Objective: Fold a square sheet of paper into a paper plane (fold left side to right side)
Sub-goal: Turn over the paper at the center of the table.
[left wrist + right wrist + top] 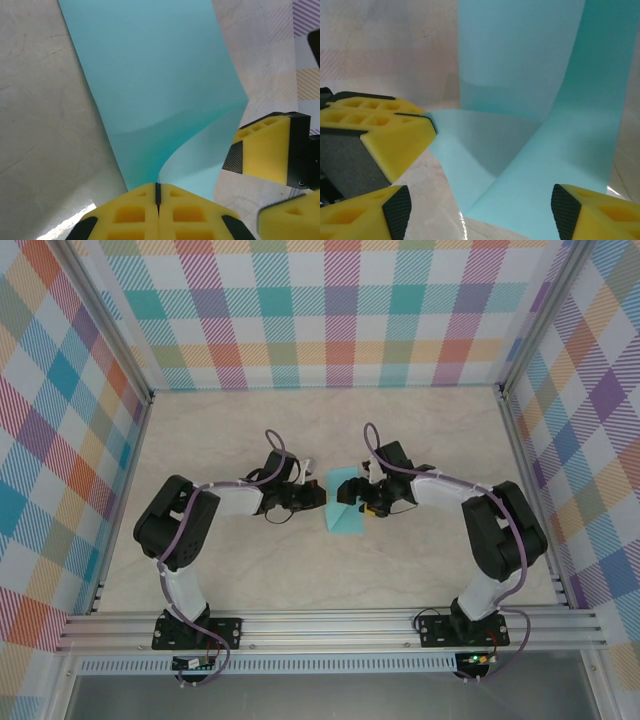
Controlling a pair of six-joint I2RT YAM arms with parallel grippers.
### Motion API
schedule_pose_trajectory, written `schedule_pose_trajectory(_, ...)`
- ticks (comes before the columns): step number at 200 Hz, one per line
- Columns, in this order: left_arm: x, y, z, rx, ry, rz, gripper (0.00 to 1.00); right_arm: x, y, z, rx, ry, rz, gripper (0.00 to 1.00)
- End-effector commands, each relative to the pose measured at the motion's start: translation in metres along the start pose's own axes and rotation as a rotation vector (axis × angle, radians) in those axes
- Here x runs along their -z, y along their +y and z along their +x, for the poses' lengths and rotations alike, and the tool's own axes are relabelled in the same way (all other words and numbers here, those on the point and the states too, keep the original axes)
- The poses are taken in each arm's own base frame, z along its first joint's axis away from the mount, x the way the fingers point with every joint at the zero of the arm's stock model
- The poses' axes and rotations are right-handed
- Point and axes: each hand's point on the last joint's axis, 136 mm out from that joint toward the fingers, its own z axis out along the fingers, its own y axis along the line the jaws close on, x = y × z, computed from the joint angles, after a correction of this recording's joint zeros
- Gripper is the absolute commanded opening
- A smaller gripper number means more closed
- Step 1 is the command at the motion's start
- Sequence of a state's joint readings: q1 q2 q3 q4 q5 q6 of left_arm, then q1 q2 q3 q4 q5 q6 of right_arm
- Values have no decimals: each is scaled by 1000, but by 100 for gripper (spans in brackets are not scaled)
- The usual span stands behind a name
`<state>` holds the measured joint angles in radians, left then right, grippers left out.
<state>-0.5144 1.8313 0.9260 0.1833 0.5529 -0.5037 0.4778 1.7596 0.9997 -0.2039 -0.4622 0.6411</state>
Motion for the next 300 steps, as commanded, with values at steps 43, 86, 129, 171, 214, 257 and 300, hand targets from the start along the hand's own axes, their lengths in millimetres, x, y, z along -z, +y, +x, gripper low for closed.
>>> schedule_pose_trajectory(43, 17, -2, -3, -25, -34, -24, 17, -16, 21, -14, -13, 34, -129, 47)
schedule_pose_trajectory(86, 52, -9, -13, -34, -119, -41, 48, -6, 24, -21, 23, -1, -115, 7)
schedule_pose_trajectory(129, 110, -37, -23, -56, -256, -36, 86, 54, 59, -42, 131, -132, -227, 3)
schedule_pose_trajectory(171, 162, -99, -38, -72, -380, 154, 100, 150, 106, -54, 257, -309, -428, 6)
schedule_pose_trajectory(214, 198, -188, -52, -117, -392, 502, 100, 223, 166, -37, 412, -400, -600, 9)
schedule_pose_trajectory(257, 206, -250, -42, -227, -353, 663, 99, 244, 197, -18, 462, -389, -686, 10)
schedule_pose_trajectory(300, 189, -255, -42, -204, -319, 656, 97, 257, 214, -1, 495, -391, -727, 10)
